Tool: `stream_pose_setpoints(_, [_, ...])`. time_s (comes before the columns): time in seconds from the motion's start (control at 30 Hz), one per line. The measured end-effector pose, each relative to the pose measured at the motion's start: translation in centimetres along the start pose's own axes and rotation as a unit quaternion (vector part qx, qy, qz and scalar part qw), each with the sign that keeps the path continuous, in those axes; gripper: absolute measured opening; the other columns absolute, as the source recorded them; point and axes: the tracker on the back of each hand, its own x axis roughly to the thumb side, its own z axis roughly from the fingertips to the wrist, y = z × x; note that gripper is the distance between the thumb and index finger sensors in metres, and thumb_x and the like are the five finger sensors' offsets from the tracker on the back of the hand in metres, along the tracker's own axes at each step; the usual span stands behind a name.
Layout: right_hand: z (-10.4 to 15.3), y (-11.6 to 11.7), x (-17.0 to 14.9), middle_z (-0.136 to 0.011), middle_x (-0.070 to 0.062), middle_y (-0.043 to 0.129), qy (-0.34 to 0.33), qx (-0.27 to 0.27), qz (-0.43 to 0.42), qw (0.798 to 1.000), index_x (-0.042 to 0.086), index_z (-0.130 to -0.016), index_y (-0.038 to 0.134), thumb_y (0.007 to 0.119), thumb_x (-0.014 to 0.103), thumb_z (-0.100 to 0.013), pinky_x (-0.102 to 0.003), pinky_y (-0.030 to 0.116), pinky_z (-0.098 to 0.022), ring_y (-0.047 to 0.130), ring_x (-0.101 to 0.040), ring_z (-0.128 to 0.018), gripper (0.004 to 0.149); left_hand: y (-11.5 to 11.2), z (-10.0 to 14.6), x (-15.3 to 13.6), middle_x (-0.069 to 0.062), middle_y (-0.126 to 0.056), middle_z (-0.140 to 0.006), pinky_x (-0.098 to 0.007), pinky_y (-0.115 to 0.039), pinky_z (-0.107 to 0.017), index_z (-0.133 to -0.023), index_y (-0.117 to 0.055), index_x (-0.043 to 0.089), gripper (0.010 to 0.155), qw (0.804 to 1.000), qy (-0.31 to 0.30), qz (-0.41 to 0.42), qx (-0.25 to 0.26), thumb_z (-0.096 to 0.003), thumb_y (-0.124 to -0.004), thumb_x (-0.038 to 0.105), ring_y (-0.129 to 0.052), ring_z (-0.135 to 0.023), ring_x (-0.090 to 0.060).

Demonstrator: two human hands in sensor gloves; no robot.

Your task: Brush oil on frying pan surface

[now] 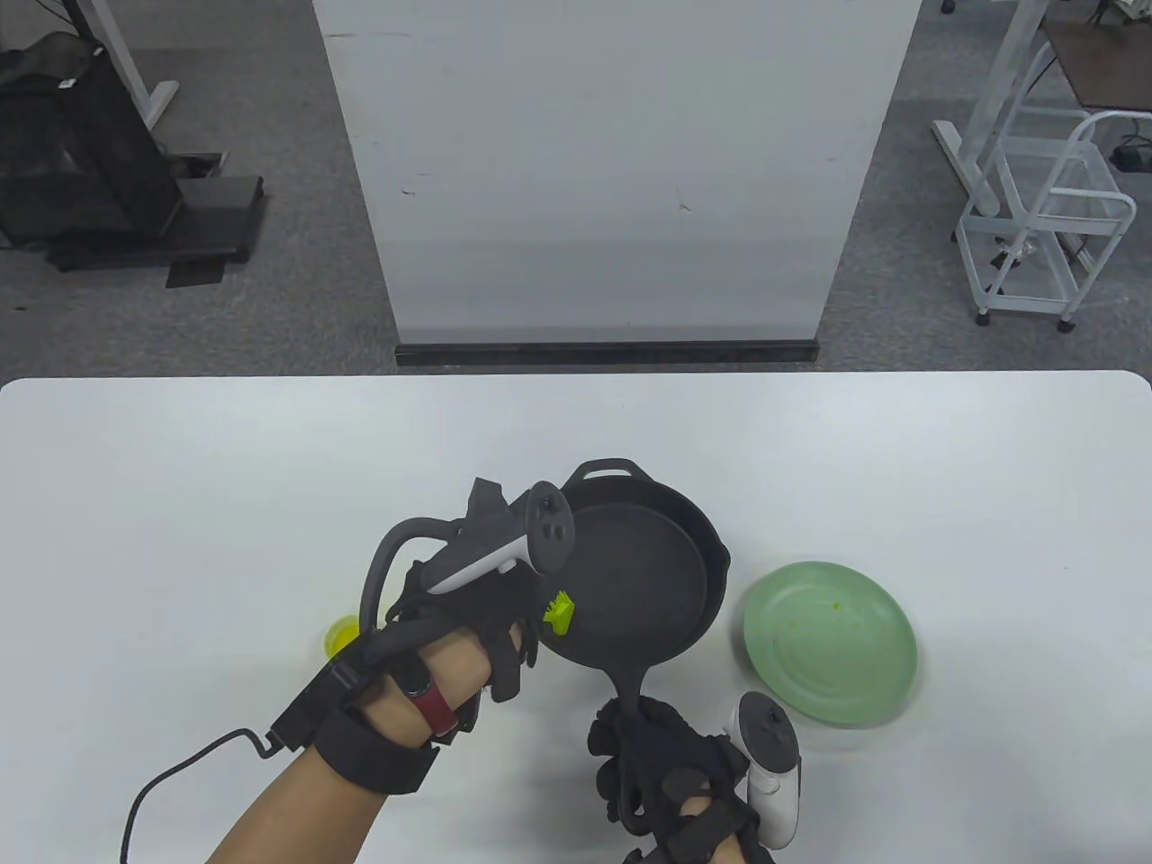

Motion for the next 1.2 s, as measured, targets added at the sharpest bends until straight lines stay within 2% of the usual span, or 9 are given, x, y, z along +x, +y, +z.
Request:
stream_pose_setpoints(0.23, [0.0,0.0,0.0,-0.074,-0.026,0.070,0.001,0.002,-0.007,1.000,-0.006,-0.085,0.052,0.062,0.035,-0.048,-0.028,0.087,-0.018,0.092,-0.017,-0.034,0.055,-0.6,-0.7,1.1,0.009,-0.098,-0.023,-0.038,-0.085,-0.004,-0.069,-0.092,0.009,0.047,0.998,-0.040,0.050,-0.025,-0.0477,-0.073,0.046,-0.090,0.001,-0.016])
stream_pose_setpoints(0.43, [0.0,0.2,-0.1,-0.074,-0.026,0.071,0.001,0.014,-0.016,1.000,-0.005,-0.085,0.052,0.062,0.035,-0.048,-0.027,0.087,-0.019,0.092,-0.017,-0.034,0.055,-1.8,-1.8,2.1,0.009,-0.098,-0.023,-0.038,-0.085,-0.004,-0.068,-0.092,0.009,0.047,0.987,-0.083,0.121,-0.063,-0.0479,-0.072,0.046,-0.090,0.002,-0.015])
stream_pose_setpoints(0.63, [-0.1,-0.2,-0.1,-0.074,-0.025,0.070,0.005,0.001,-0.017,1.000,-0.004,-0.085,0.052,0.062,0.035,-0.048,-0.027,0.086,-0.019,0.092,-0.017,-0.034,0.055,-3.1,-3.4,2.1,0.009,-0.098,-0.023,-0.038,-0.085,-0.003,-0.068,-0.092,0.010,0.047,0.977,-0.095,0.183,-0.058,-0.0476,-0.071,0.047,-0.090,0.002,-0.015])
stream_pose_setpoints(0.83, [-0.1,-0.1,0.0,-0.074,-0.025,0.070,-0.001,0.008,-0.013,1.000,-0.004,-0.085,0.052,0.062,0.036,-0.049,-0.027,0.086,-0.019,0.092,-0.016,-0.034,0.055,-2.9,-4.2,0.9,0.009,-0.098,-0.024,-0.038,-0.085,-0.004,-0.068,-0.091,0.010,0.047,0.961,-0.098,0.255,-0.053,-0.0477,-0.071,0.047,-0.090,0.001,-0.016])
stream_pose_setpoints(1.03, [-0.1,-0.1,0.0,-0.074,-0.025,0.070,-0.001,0.007,-0.010,1.000,-0.004,-0.085,0.052,0.062,0.036,-0.048,-0.027,0.086,-0.019,0.092,-0.017,-0.034,0.055,-3.8,-4.8,-0.2,0.009,-0.098,-0.024,-0.038,-0.085,-0.004,-0.067,-0.092,0.011,0.046,0.970,-0.069,0.224,-0.068,-0.0476,-0.072,0.047,-0.090,0.001,-0.016])
stream_pose_setpoints(1.2, [-0.1,-0.1,0.0,-0.074,-0.025,0.070,0.002,0.006,-0.013,1.000,-0.004,-0.085,0.052,0.062,0.036,-0.049,-0.027,0.086,-0.019,0.092,-0.016,-0.034,0.055,-3.7,-4.4,-1.4,0.008,-0.098,-0.023,-0.038,-0.085,-0.004,-0.066,-0.093,0.012,0.046,0.977,-0.048,0.196,-0.065,-0.0475,-0.073,0.048,-0.090,0.001,-0.016])
